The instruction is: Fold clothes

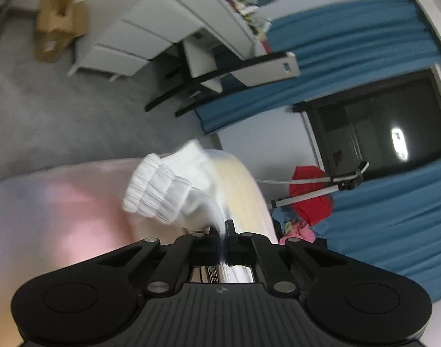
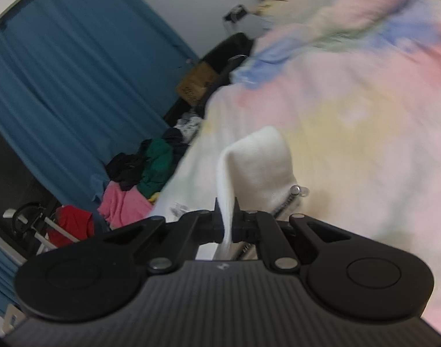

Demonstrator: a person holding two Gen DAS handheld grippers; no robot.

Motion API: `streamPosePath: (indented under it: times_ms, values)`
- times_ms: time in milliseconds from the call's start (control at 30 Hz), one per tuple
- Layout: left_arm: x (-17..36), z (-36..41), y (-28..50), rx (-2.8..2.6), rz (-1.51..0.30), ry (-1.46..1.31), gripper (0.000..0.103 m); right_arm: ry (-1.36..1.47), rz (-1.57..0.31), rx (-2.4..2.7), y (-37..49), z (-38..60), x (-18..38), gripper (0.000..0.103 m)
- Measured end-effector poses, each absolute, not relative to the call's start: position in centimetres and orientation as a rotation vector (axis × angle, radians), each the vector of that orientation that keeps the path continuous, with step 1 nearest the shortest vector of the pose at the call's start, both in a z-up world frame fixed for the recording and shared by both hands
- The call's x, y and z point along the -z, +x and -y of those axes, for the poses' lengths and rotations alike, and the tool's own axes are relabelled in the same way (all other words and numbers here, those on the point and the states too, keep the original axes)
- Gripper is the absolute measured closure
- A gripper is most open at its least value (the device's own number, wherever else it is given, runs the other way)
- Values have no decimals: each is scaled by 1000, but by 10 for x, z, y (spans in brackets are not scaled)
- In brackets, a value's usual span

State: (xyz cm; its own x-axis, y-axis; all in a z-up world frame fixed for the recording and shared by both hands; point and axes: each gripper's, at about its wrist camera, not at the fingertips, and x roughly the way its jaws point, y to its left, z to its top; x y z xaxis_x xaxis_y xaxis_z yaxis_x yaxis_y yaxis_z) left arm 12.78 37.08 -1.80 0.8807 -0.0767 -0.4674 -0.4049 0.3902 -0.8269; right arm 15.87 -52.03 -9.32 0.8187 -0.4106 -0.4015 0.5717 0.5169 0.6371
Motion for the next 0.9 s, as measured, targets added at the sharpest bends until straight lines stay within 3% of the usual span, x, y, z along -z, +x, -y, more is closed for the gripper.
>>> streamPosePath:
  times_ms: [233,500,700,767,800,833,867,900]
  values:
    - [16,-360,310,-296,-539,-1016,100,617,-289,607,326,507,82,98]
    - [81,-324,484,-397,-676,-764,100,406,-462,655,475,496,174,98]
    - [82,-315,457,-315,-680,-719,94,466,-423,626,475,501,204,94]
    - [83,-312,448,-287,-680,-704,79,487,-389,591,463,501,197,91]
    - [83,-310,443,-274,-681,-696,72,495,-369,572,452,500,194,84]
    - [83,-309,439,-260,-681,-688,59,503,-348,551,441,497,190,77]
    - [84,-307,434,-246,-682,-681,48,511,-326,531,429,495,186,77]
    - [84,-306,430,-232,-682,-673,43,524,-290,506,412,491,184,77]
